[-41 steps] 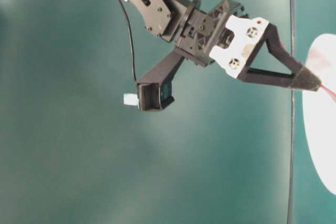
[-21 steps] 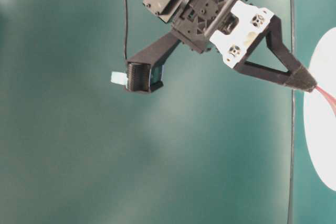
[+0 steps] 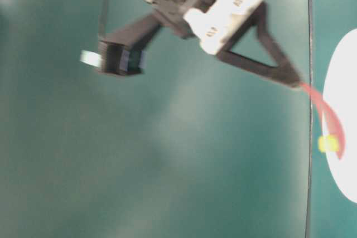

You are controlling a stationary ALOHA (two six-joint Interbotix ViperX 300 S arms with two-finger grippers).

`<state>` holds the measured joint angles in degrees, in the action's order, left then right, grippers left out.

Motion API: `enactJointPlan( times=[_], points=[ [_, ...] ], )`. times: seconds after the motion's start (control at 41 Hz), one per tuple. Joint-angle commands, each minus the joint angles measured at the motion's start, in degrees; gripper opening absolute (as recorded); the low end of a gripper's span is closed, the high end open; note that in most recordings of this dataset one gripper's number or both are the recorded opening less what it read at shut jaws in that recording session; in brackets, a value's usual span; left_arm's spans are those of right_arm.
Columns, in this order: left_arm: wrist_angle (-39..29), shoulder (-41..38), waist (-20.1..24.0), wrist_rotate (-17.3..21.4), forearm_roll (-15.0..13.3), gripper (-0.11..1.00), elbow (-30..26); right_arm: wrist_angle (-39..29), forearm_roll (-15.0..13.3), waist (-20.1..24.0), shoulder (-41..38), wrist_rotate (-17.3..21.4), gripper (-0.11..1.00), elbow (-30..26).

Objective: Scoop the yellow hexagonal prism block from the bowl with a spoon using the right arm.
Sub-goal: 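Lift the spoon with the yellow block up out of the bowl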

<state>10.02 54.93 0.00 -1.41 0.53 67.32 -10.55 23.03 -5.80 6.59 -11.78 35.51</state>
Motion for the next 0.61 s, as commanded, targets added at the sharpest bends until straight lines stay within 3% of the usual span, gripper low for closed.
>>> enactJointPlan(
  times=[0.0, 0.341, 0.585],
  points=[
    [0.35, -0.44, 0.09, 0.00, 0.18, 0.02, -1.05, -0.26, -0.44, -0.26, 4.66, -0.18, 0.24, -0.79],
    [0.26, -0.44, 0.09, 0.00, 0.18, 0.01, -1.05, -1.32, -3.69, -0.70, 16.96, 0.00, 0.24, -0.97],
    [0.26, -0.44, 0.09, 0.00, 0.18, 0.02, -1.14, -0.97, -4.04, -0.70, 18.37, 0.09, 0.24, -0.53]
  ],
)
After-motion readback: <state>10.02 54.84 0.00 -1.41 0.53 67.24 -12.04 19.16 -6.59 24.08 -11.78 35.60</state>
